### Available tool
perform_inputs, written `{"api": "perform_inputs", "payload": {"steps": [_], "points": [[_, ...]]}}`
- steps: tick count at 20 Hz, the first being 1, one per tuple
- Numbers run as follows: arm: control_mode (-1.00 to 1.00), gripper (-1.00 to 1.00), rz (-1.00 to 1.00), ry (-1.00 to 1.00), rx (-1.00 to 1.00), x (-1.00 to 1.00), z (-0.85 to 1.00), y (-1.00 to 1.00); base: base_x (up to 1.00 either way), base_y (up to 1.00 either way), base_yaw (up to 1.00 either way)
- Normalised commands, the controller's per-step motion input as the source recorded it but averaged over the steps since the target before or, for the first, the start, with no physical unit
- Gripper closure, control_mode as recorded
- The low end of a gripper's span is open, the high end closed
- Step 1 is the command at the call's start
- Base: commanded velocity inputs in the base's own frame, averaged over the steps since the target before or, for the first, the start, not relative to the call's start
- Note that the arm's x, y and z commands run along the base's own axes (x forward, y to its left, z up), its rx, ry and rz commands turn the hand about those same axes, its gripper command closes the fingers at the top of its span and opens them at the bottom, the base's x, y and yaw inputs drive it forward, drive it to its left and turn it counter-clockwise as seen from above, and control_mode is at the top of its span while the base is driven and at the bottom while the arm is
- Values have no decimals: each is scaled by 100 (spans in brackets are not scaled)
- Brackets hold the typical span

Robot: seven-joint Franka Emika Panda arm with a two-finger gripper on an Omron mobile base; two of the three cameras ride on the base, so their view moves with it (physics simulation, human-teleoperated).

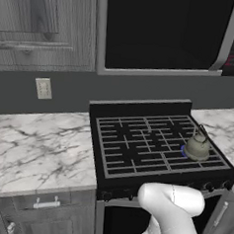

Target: The kettle is done boiling. Turn off the stove, then wait for 300 timesteps before moving the kettle to the dining table.

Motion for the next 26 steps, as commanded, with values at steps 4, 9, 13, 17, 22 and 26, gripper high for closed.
{"api": "perform_inputs", "payload": {"steps": [4, 9, 13, 17, 22, 26], "points": [[-100, -100, 3, -8, 0, 6, -34, -5, 0, 0, 0], [-100, -100, 3, -8, 0, 8, -28, -6, 0, 0, 0], [-100, -100, 4, -7, -1, 12, -24, -11, 0, 0, 0], [-100, -100, 5, -4, -2, 15, -21, -7, 0, 0, 0], [-100, -100, 2, 0, -3, 18, -14, 0, 0, 0, 0], [-100, -100, 1, 0, -2, 18, -13, 0, 0, 0, 0]]}}
